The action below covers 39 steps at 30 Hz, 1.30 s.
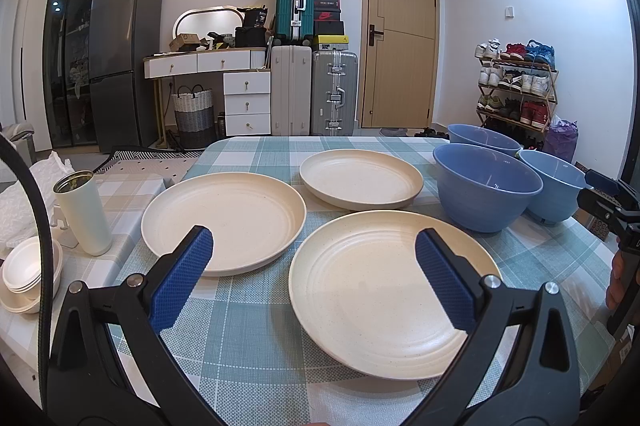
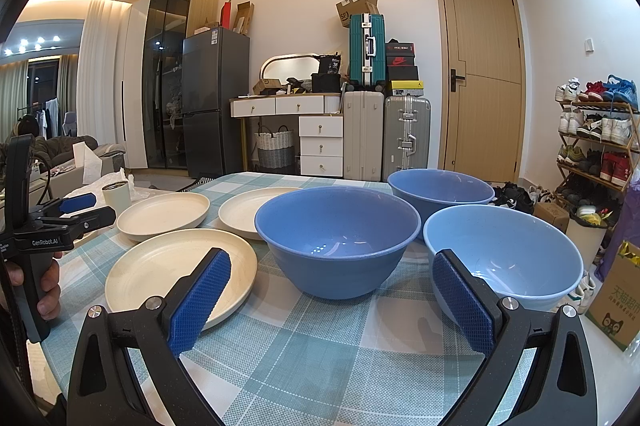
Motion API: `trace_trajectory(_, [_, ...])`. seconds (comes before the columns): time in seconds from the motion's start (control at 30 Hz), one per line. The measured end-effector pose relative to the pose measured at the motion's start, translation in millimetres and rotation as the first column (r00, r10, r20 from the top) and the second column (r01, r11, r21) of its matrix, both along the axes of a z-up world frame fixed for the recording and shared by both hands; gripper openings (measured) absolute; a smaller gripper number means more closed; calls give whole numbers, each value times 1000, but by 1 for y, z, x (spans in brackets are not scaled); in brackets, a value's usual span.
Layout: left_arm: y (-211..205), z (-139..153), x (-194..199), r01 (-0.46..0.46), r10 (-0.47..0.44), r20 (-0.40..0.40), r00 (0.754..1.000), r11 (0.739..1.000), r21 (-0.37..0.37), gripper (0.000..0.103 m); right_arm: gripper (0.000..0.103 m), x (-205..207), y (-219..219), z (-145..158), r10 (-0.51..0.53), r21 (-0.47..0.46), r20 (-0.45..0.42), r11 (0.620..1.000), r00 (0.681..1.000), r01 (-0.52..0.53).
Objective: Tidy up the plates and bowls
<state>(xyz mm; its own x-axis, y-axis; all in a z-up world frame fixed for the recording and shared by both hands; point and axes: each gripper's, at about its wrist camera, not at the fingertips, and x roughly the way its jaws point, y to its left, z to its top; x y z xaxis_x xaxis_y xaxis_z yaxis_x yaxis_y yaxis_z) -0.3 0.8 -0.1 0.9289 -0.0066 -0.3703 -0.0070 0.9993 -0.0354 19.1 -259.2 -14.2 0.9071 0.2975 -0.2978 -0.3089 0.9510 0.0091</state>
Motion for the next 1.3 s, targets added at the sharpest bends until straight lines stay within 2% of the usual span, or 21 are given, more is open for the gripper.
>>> trace_trajectory(0.73, [-2,-1,2,-15,15,-3,1000,1000,-3,101,103,1,1,0,-1,-1,-2,1000,1000,1])
trace_trajectory(1.3, [4,1,3,-21,20,-24,999,999,-28,101,103,16,4,2,-12,-7,-52,1000,999,11])
